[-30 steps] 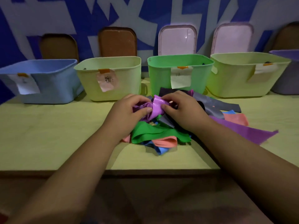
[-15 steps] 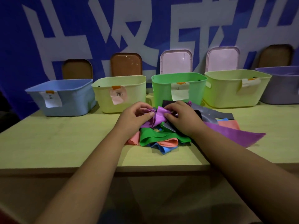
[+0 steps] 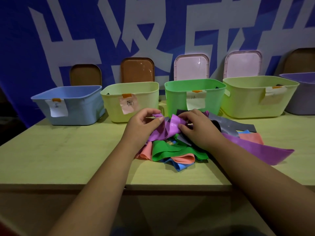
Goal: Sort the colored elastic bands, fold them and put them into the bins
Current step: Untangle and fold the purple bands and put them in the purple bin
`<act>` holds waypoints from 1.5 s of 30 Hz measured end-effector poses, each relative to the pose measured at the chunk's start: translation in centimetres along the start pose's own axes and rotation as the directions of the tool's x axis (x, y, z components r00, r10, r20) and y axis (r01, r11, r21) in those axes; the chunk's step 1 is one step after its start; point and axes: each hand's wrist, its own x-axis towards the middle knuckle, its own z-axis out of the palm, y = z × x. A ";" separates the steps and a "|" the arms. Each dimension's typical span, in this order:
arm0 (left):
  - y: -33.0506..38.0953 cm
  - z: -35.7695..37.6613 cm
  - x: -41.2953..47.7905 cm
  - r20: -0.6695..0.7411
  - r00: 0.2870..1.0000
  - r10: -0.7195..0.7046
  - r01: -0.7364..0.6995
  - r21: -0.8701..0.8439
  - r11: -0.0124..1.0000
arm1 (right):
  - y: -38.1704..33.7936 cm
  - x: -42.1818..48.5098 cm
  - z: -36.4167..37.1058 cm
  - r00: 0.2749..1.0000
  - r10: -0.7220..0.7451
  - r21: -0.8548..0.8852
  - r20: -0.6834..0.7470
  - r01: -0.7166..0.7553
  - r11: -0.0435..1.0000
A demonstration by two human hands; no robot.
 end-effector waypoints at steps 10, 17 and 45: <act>0.8 0.0 -0.3 0.013 1.000 0.023 -0.024 0.085 0.996 | -2.8 0.4 -1.3 0.995 -0.089 -0.015 -0.042 0.088 0.996; 3.6 -1.2 1.0 0.004 0.999 0.048 -0.048 0.064 0.997 | -6.4 1.5 -2.8 0.982 0.034 0.430 0.186 -0.112 0.896; 6.5 -1.4 0.1 0.022 0.982 0.188 -0.183 0.372 0.910 | -9.4 1.8 -5.4 0.952 0.078 0.836 0.296 -0.298 0.461</act>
